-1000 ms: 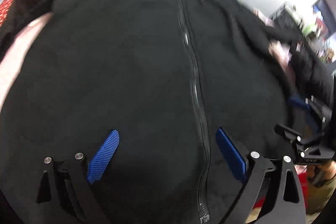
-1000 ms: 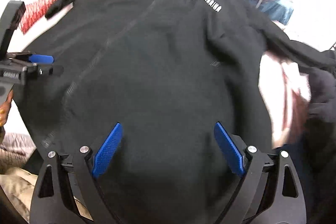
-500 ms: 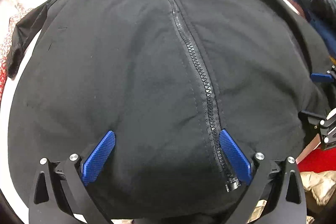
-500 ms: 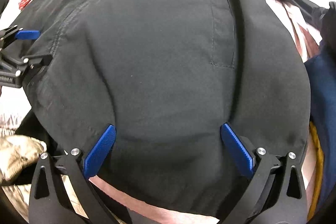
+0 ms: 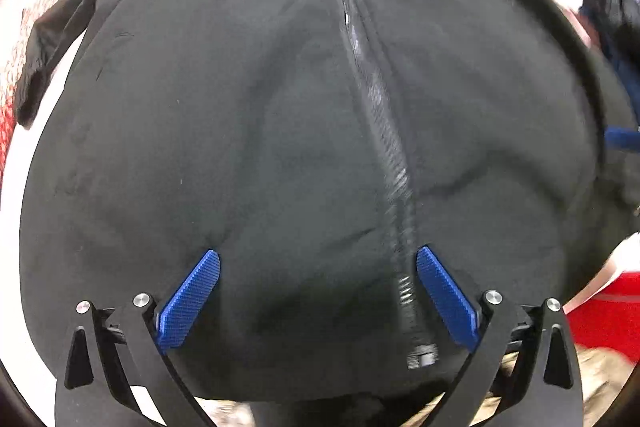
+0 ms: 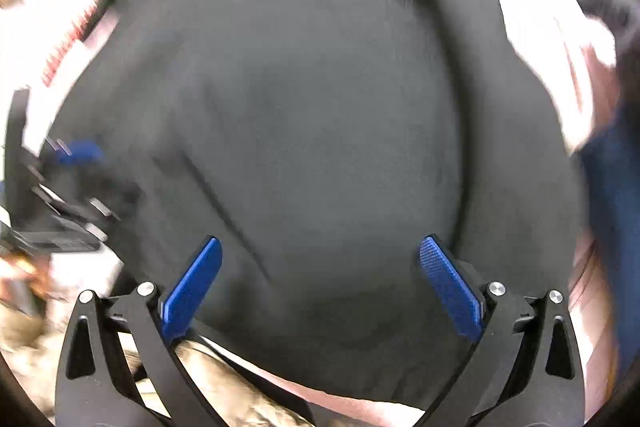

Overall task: Fold large clothes
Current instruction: 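Lay the jacket flat, zipper up, with both tools open, then grasp the sleeve cuff with the right tool and lift it across the body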

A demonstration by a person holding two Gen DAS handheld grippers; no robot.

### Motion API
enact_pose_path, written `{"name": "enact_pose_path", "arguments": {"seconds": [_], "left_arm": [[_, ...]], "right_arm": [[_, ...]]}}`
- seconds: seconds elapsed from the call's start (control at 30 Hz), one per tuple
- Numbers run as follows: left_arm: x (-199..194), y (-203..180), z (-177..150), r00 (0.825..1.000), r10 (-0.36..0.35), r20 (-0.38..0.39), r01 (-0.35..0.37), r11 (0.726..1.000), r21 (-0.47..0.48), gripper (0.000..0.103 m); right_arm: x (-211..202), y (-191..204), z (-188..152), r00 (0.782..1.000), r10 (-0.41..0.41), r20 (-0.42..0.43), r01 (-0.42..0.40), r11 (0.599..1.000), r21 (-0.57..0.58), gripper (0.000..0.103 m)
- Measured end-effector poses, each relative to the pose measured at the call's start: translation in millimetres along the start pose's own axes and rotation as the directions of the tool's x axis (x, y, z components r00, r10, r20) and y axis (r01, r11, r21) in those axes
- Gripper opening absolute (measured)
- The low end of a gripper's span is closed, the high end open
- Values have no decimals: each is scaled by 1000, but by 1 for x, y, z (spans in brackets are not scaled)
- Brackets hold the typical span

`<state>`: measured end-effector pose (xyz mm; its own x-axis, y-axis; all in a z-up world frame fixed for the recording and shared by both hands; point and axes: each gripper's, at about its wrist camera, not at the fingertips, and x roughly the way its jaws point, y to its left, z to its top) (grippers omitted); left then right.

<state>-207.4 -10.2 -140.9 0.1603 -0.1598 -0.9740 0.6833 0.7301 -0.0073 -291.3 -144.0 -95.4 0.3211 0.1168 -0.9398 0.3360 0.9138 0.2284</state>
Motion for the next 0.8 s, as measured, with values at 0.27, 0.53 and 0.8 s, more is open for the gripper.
{"name": "enact_pose_path", "arguments": {"seconds": [0.27,0.53,0.8], "left_arm": [[-34,-4,49,983,-118,140,127,991,-53,97],[-16,-5,31,986,-149,79,154,985,-73,97],[-16,-13,21,988,-134,73,138,989,-57,97]], "right_arm": [[-146,-114,118,940,-25,339,-55,973,225,98],[-180,-339,198,889,-383,250,154,765,625,98],[-127,-480,179,933,-358,33,155,483,862,92]]}}
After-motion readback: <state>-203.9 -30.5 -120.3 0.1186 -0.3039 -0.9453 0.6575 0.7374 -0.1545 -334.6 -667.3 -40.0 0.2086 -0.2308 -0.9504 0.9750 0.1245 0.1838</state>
